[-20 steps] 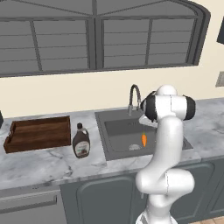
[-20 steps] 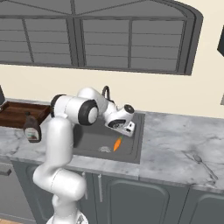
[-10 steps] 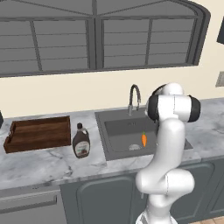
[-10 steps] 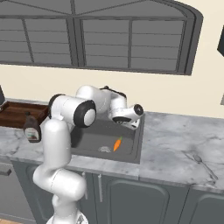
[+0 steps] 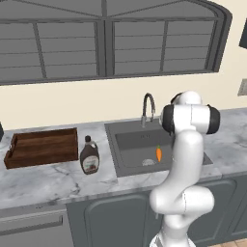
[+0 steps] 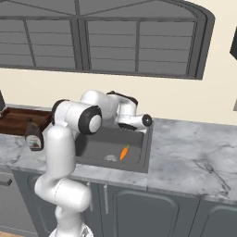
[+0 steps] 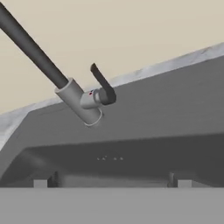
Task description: Pick up all produce items and place them in the sink. Turn on the sink faucet to wash them. Then turn the sink off and put them in the tray.
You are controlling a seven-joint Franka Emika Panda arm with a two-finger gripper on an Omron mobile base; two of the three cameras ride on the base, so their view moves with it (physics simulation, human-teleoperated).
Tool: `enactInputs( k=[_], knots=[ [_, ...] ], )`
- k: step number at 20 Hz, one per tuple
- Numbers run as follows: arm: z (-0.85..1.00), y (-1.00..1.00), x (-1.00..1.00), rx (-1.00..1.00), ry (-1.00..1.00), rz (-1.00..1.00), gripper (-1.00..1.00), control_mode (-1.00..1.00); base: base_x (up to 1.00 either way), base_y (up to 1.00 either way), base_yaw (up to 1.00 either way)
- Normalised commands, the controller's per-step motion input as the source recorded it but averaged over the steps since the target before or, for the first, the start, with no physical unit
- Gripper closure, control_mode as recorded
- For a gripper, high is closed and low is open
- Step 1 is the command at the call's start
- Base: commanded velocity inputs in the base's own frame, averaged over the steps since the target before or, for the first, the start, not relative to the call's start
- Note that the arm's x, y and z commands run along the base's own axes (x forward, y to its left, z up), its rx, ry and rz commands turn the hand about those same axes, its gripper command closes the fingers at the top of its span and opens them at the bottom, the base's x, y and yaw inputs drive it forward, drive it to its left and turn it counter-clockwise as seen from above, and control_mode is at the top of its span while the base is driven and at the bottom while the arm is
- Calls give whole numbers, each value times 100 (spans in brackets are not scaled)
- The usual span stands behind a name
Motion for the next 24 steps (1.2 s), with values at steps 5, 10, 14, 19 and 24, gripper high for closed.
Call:
enactInputs(
  k=[5, 10, 14, 19, 24],
  knots=[
    [40, 0, 32, 6, 0, 0, -100, -100, 0, 0, 0],
    [15, 0, 35, 5, 0, 0, -100, -100, 0, 0, 0],
    [0, 0, 35, 5, 0, 3, -100, -100, 0, 0, 0],
    [0, 0, 26, 3, 0, 3, -100, -100, 0, 0, 0],
    [0, 8, 11, 0, 0, 1, -100, -100, 0, 0, 0]
  ],
)
